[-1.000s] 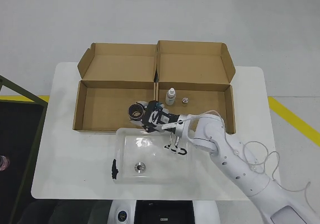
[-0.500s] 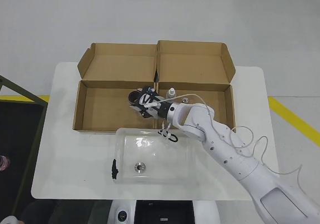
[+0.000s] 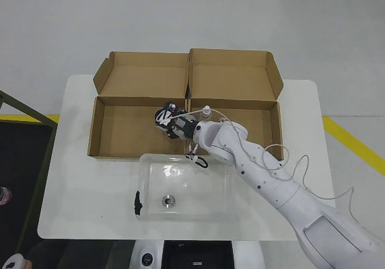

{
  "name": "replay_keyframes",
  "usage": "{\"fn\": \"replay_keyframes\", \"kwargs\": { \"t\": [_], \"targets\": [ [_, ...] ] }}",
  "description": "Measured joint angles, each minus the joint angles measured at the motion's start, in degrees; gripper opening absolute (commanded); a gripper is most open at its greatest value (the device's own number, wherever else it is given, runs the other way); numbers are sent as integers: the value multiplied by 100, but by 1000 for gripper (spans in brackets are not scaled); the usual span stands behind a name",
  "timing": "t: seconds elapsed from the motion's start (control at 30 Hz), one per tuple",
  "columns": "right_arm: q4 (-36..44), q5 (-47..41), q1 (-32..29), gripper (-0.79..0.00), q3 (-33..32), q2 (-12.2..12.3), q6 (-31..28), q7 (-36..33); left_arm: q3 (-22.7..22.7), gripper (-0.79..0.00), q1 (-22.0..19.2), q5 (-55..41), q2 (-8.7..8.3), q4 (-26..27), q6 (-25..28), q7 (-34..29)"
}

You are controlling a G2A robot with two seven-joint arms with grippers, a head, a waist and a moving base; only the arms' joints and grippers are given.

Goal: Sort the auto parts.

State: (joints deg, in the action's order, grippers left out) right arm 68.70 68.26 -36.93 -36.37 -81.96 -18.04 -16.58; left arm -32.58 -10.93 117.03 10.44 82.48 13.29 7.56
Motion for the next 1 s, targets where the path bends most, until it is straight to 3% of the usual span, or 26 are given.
{"fn": "replay_keyframes", "kwargs": {
  "t": [0.17,0.4,0.6,0.83,0.93,0.97,1.0],
  "targets": [
    [-151,178,95,-785,92,-112,176,-74,0,0,0,0,0,0,0,0],
    [-394,298,157,-662,178,-254,323,-150,0,0,0,0,0,0,0,0],
    [-531,514,181,-508,228,-348,438,-210,0,0,0,0,0,0,0,0],
    [-676,652,163,-459,200,-420,451,-245,0,0,0,0,0,0,0,0],
    [-695,697,140,-397,174,-443,450,-233,0,0,0,0,0,0,0,0],
    [-691,715,124,-339,151,-446,450,-215,0,0,0,0,0,0,0,0],
    [-685,735,110,-225,131,-445,450,-204,0,0,0,0,0,0,0,0]
  ]
}}
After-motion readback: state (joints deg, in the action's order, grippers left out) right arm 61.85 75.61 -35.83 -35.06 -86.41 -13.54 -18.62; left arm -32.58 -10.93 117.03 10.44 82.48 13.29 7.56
